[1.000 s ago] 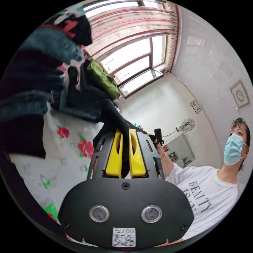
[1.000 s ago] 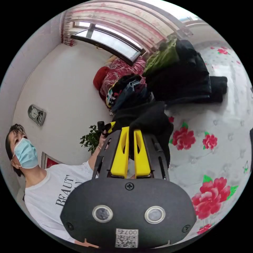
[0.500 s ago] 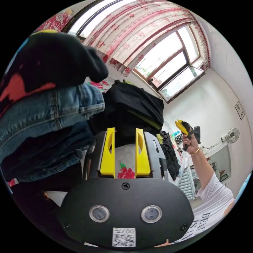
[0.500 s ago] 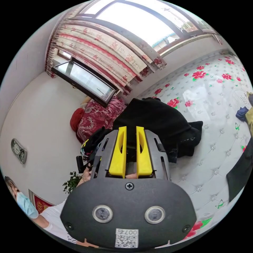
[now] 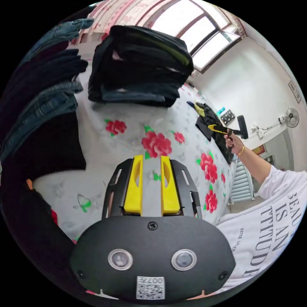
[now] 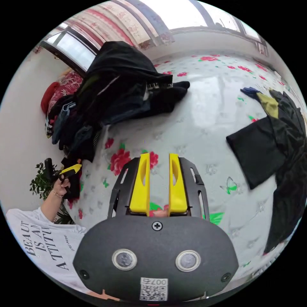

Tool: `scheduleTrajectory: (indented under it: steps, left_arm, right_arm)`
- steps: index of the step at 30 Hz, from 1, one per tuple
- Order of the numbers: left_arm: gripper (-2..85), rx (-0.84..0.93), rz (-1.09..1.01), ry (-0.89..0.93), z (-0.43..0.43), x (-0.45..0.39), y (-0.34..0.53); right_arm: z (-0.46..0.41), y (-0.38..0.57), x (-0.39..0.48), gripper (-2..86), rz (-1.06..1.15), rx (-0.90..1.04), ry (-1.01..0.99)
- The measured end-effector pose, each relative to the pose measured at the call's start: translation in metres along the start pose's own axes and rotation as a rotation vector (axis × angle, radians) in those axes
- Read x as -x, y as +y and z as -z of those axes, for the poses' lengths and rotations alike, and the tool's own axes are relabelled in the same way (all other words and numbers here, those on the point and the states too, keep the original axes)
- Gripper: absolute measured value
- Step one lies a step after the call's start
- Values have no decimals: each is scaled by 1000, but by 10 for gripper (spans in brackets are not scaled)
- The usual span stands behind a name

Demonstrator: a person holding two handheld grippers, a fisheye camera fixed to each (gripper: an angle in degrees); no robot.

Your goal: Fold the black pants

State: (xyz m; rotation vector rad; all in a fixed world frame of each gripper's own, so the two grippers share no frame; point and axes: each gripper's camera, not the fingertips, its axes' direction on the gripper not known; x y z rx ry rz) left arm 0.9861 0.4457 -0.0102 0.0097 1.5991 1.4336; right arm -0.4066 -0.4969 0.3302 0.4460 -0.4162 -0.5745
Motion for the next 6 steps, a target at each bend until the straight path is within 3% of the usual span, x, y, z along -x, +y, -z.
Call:
scheduleTrajectory:
  steps: [6]
  left_arm:
    - [49, 334, 87, -56, -60, -61, 133]
  right_arm:
    - [12, 116, -116, 84, -277, 40, 297]
